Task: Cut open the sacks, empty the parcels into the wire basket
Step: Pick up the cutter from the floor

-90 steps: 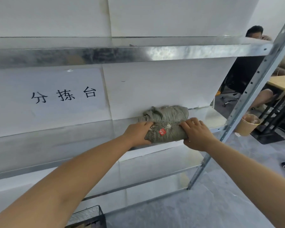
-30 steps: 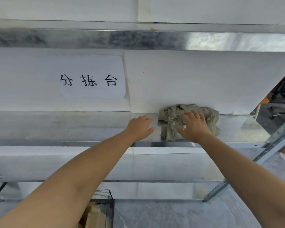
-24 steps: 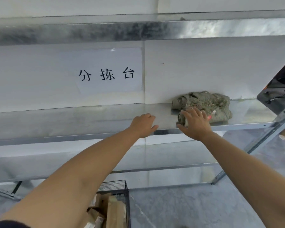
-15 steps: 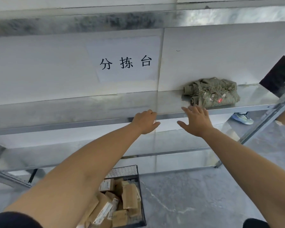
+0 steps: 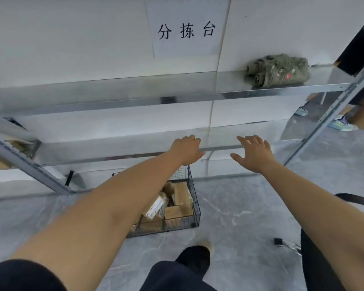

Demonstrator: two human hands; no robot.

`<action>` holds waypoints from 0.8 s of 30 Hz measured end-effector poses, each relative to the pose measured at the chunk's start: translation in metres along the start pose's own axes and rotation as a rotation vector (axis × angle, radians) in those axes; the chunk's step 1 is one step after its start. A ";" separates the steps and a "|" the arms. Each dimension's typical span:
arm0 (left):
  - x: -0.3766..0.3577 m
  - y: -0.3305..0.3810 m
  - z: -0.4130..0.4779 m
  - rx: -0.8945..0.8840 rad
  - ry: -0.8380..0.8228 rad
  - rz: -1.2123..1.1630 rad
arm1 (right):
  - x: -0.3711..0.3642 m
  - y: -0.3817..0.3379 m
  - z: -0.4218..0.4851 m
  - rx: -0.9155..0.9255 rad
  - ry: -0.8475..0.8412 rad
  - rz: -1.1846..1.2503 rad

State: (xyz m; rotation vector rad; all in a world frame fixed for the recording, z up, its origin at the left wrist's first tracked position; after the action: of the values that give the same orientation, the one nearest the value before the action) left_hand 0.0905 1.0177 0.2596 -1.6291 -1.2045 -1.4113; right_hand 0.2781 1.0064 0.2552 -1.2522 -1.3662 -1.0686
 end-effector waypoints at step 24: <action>-0.100 0.047 -0.283 -0.221 -0.071 0.093 | -0.091 -0.096 -0.308 -0.140 -0.135 0.018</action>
State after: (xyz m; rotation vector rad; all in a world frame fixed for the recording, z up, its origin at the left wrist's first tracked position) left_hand 0.0303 0.7218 0.2225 -1.8755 -1.0259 -1.4806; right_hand 0.2107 0.6807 0.2134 -1.4597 -1.3974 -1.0988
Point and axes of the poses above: each hand's wrist, its own z-axis towards the middle knuckle, its own x-axis out of the back of the hand, y = z × x, the point moved 7 cm from there along z, towards the middle knuckle, and after that the axes turned 4 degrees about -z, right-handed, at the moved point
